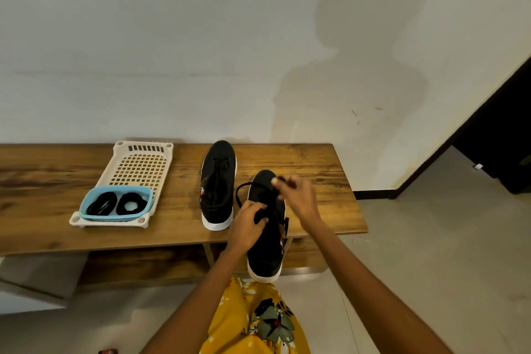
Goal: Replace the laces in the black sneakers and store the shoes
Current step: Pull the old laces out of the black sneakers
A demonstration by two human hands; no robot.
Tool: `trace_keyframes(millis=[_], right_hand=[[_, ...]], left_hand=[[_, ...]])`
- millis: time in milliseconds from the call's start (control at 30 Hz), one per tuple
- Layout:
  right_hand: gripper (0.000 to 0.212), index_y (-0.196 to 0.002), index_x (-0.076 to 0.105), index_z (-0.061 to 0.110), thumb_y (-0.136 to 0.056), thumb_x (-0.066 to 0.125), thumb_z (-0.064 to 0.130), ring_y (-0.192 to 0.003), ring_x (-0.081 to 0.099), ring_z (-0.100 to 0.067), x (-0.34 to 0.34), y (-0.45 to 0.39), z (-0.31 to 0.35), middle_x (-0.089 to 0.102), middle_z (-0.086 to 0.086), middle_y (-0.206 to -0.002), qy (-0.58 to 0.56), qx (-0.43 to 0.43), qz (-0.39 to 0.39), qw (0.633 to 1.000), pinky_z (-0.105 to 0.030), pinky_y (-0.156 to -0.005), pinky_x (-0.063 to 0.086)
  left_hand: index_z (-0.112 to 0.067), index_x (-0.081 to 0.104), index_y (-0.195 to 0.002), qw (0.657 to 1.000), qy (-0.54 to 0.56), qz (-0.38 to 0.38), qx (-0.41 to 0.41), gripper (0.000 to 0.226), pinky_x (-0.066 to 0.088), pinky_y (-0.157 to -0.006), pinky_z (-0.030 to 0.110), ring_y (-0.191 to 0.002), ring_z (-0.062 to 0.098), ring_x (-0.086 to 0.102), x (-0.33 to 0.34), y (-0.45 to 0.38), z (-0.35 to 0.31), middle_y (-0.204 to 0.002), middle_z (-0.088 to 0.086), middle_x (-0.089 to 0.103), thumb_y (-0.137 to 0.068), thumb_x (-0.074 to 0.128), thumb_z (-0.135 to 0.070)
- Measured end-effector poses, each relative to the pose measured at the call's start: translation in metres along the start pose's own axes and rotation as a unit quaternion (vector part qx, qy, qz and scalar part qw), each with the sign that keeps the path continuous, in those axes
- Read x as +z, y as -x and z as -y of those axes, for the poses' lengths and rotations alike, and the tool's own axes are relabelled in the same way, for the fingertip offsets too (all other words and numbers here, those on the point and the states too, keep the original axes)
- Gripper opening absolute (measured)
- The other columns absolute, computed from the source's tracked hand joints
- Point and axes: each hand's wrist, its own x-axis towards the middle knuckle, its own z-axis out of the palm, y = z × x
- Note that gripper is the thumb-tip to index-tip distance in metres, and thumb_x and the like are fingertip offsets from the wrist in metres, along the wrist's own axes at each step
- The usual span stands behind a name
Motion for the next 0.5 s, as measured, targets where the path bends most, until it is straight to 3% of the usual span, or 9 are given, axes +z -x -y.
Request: trace_keyframes(millis=[200,300,367,433,500], right_hand=[[0.018,-0.098,0.060,0.011,-0.093,0.057,0.028,-0.066,0.052,-0.007,-0.044,-0.018,0.056,0.057,0.003,-0.075,-0.164,0.001,-0.047,0.985,-0.016,-0.062,0.047],[0.012,-0.099,0.059,0.012,-0.093,0.057,0.022,-0.073,0.055,-0.009,-0.044,-0.018,0.056,0.058,0.004,-0.081,-0.011,-0.040,0.027,0.999,-0.019,-0.067,0.048],[0.013,-0.106,0.058,0.014,-0.093,0.056,0.015,-0.082,0.057,-0.012,-0.030,-0.008,0.032,0.058,0.006,-0.088,0.130,-0.039,0.116,0.984,-0.024,-0.073,0.051],[0.033,-0.121,0.056,0.016,-0.089,0.056,0.007,-0.091,0.058,-0.017,-0.015,0.005,-0.005,0.059,0.000,-0.099,0.242,-0.064,0.207,0.946,-0.028,-0.080,0.052],[0.051,-0.131,0.050,0.022,-0.084,0.058,0.004,-0.100,0.056,-0.018,-0.004,0.019,-0.033,0.053,-0.005,-0.115,0.291,-0.090,0.239,0.922,-0.030,-0.085,0.051]], left_hand=[[-0.017,0.063,-0.113,0.999,-0.012,-0.039,-0.007,0.025,0.050,-0.083,0.029,-0.103,0.016,0.057,0.003,0.005,-0.002,-0.116,-0.001,0.055,-0.089,0.061,-0.011],[-0.018,0.065,-0.107,0.999,-0.009,-0.047,-0.021,0.020,0.053,-0.078,0.032,-0.100,0.016,0.059,0.001,0.006,-0.006,-0.112,-0.002,0.056,-0.089,0.061,-0.013],[-0.017,0.065,-0.106,0.998,-0.009,-0.046,-0.031,0.018,0.051,-0.076,0.028,-0.101,0.016,0.060,-0.001,0.004,-0.007,-0.112,-0.001,0.057,-0.089,0.061,-0.015],[-0.015,0.065,-0.107,0.998,-0.017,-0.039,-0.043,0.018,0.045,-0.074,0.024,-0.101,0.018,0.060,-0.004,0.001,-0.007,-0.111,0.001,0.059,-0.090,0.059,-0.015],[-0.015,0.065,-0.106,0.998,-0.032,-0.025,-0.045,0.017,0.044,-0.077,0.027,-0.100,0.021,0.060,-0.008,-0.004,-0.004,-0.109,0.003,0.062,-0.091,0.057,-0.018]])
